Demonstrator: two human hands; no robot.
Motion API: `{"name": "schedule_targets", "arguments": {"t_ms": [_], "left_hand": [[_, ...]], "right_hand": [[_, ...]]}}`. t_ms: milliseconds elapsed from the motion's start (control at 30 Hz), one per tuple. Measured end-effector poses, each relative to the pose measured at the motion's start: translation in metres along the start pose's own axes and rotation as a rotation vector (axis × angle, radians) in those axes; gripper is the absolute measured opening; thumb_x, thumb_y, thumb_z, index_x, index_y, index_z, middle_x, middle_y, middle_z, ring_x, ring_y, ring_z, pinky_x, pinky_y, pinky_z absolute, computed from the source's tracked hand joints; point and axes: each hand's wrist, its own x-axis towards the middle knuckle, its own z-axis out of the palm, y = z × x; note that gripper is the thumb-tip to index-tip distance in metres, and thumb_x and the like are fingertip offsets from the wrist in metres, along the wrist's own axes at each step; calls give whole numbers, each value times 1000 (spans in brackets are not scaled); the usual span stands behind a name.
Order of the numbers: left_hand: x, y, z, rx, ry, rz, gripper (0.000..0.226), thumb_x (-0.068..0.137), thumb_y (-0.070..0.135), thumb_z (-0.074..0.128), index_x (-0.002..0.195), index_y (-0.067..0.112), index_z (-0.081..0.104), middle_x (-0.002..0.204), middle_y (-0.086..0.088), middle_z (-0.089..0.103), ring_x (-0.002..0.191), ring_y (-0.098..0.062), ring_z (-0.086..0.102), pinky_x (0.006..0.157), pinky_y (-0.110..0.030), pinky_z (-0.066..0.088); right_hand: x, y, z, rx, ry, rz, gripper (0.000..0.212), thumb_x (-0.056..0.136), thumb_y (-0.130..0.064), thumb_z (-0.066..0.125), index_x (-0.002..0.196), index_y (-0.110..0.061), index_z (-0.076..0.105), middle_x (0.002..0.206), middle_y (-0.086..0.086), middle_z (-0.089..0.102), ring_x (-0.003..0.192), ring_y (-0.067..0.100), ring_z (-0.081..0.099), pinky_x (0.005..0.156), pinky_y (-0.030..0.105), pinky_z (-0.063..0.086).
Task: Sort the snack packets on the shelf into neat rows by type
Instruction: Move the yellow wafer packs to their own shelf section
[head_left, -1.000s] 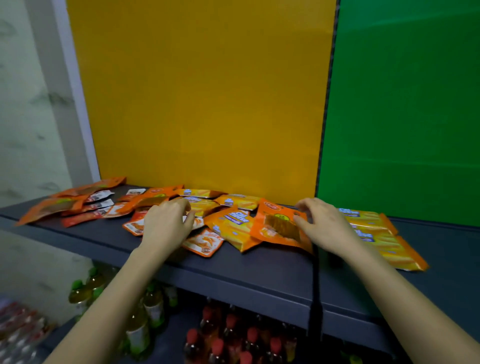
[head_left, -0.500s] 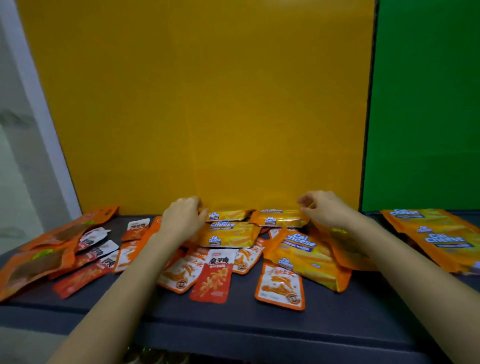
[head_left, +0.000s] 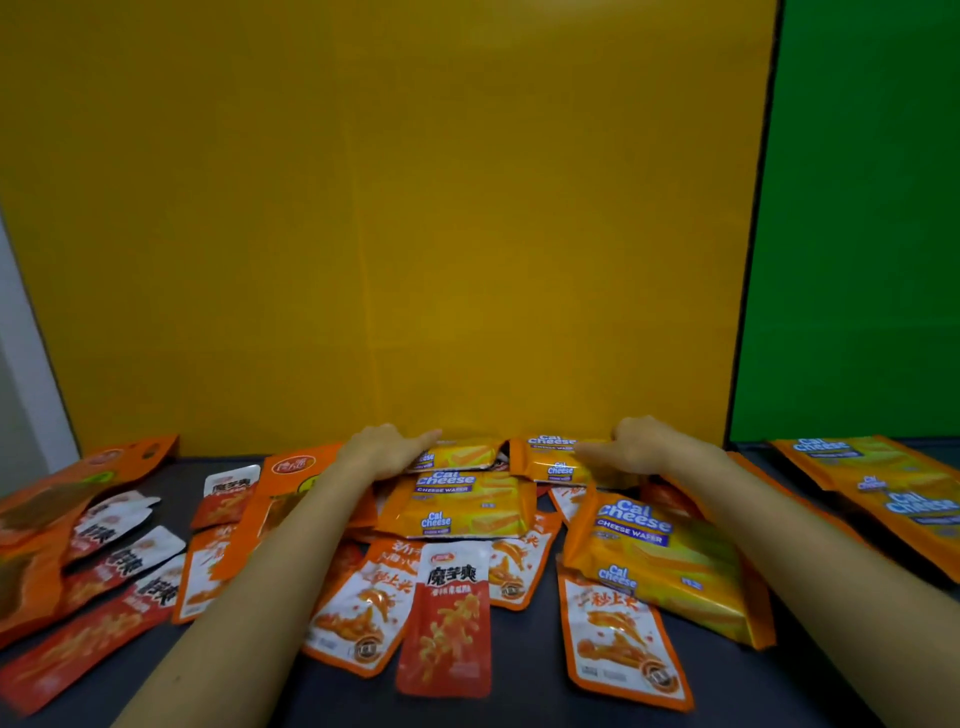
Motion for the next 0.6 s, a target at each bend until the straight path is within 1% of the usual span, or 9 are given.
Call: {"name": "schedule_targets", "arguments": {"t_ms": [100,133,233,333,367,400,467,533,600], "left_hand": [[9,1,1,-128,-66,-38,66,77,70,46,78,6,59,109,-19,63,95,-31,57,80,-33,43],[11,0,2,-204,-67,-45,64,74,69,52,77,5,59,105,-18,63,90,-30,57,76,-31,42],[17,-4,3,-437,-65,-66,70,65,62,70,94,-1,61,104,-17,66,91,-29,62,73,-34,45],[19,-5,2,-522,-78,-62,66,56,58,78,86,3,58,104,-19,68,95,-31,65,74,-35,48],[19,-5,1,-538,-81,-58,67,56,56,79,89,3,57,106,-19,67,98,-31,65,75,-35,48],[19,-5,1,-565,-79,-54,70,57,54,80,97,0,56,111,-18,65,102,-32,63,79,-36,49],[19,-5,0,-644,-59,-53,87,61,46,82,124,-3,47,126,-17,54,114,-32,55,94,-41,47],[17,-7,-2,-701,-36,-54,93,62,38,84,134,0,39,135,-17,47,120,-32,50,99,-41,44],[16,-9,-4,-734,-17,-58,90,63,31,84,135,2,39,137,-17,46,120,-31,50,98,-37,44]], "right_hand": [[5,-6,1,-4,-35,55,83,81,-72,38,121,-1,57,132,17,54,119,33,52,92,33,43],[7,-7,2,-7,-44,70,86,79,-74,38,123,-3,55,134,16,52,121,33,51,94,33,43],[11,-9,4,-26,-53,93,90,76,-78,37,126,-5,53,138,14,50,123,33,49,95,34,42],[10,-11,3,-32,-67,115,92,76,-78,37,135,-7,46,144,13,43,131,33,42,103,36,37],[10,-11,2,-40,-69,126,93,76,-78,37,136,-7,45,145,13,41,132,33,40,105,36,35],[10,-10,1,-47,-70,136,94,75,-79,37,136,-8,45,146,13,41,133,33,39,106,37,34],[11,-5,0,-31,-98,168,96,69,-83,39,135,-13,48,145,12,43,132,32,41,106,37,36],[10,-2,0,7,-131,188,95,62,-87,42,125,-18,57,137,8,50,124,29,49,100,36,40],[11,0,0,56,-137,187,84,62,-85,45,109,-18,63,125,9,55,115,27,54,94,34,42]]}}
